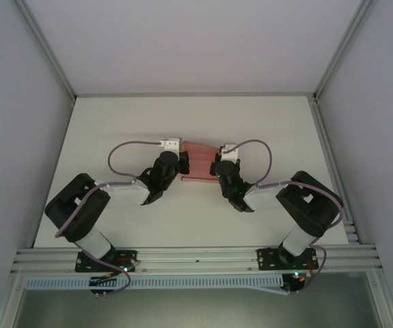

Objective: Assemble paper box

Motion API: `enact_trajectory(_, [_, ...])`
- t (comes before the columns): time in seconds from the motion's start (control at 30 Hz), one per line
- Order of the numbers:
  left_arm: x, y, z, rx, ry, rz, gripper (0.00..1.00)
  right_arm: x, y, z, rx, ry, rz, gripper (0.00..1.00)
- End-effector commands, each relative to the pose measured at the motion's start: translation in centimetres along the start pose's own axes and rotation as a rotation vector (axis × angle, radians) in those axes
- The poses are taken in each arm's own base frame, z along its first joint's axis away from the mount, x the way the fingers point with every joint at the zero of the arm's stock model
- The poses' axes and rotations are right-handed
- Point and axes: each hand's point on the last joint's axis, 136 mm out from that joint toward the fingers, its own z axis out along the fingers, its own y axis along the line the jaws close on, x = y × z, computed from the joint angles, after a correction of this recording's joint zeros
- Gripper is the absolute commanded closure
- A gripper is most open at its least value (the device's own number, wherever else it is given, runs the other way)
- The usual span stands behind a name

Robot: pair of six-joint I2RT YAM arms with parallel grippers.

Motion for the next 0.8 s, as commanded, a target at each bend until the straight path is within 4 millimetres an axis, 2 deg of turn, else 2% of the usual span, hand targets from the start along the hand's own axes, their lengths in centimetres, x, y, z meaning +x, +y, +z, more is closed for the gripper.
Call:
enact_trajectory(0.0, [2.1, -3.1, -0.1, 0.098, 0.071, -0.042, 1.0, 2.9, 0.9, -0.4, -0.026, 0.102, 0.01, 0.95])
enact_trajectory(0.13, [4.6, -2.2, -0.3, 0.121, 0.059, -0.06, 1.0, 3.3, 0.8, -0.6, -0.035, 0.093, 0.015, 0.94])
enact_trajectory(0.23, [5.7, -1.6, -1.4, 0.151, 0.04, -0.049, 0.94, 3.7, 0.4, -0.9, -0.032, 0.094, -0.004, 0.94])
enact_trajectory(0.37, [6.2, -1.9, -2.9, 0.219, 0.028, -0.032, 0.89, 4.0, 0.0, -1.3, -0.045, 0.085, -0.017, 0.93])
enact_trajectory(0.5, [5.8, -1.9, -3.6, 0.22, 0.033, -0.014, 0.8, 4.4, -0.2, -1.8, -0.046, 0.086, -0.04, 0.93])
enact_trajectory(0.53, [5.5, -2.0, -3.9, 0.215, 0.037, -0.007, 0.76, 4.6, -0.2, -2.0, -0.047, 0.091, -0.053, 0.93])
enact_trajectory(0.6, [5.0, -1.6, -4.4, 0.188, 0.039, -0.004, 0.59, 5.0, -0.4, -2.2, -0.031, 0.095, -0.079, 0.93])
enact_trajectory(0.63, [4.9, -1.5, -4.6, 0.176, 0.05, 0.008, 0.56, 5.1, -0.5, -2.3, -0.025, 0.099, -0.088, 0.93])
enact_trajectory(0.7, [4.7, -0.7, -5.1, 0.128, 0.077, 0.022, 0.39, 5.5, -0.8, -2.6, -0.01, 0.104, -0.094, 0.94])
enact_trajectory(0.73, [4.6, -0.3, -5.5, 0.102, 0.09, 0.022, 0.36, 5.6, -1.0, -2.7, -0.006, 0.106, -0.096, 0.94])
enact_trajectory(0.77, [4.5, 0.3, -6.0, 0.079, 0.096, 0.015, 0.27, 5.7, -1.0, -2.8, -0.007, 0.107, -0.104, 0.94])
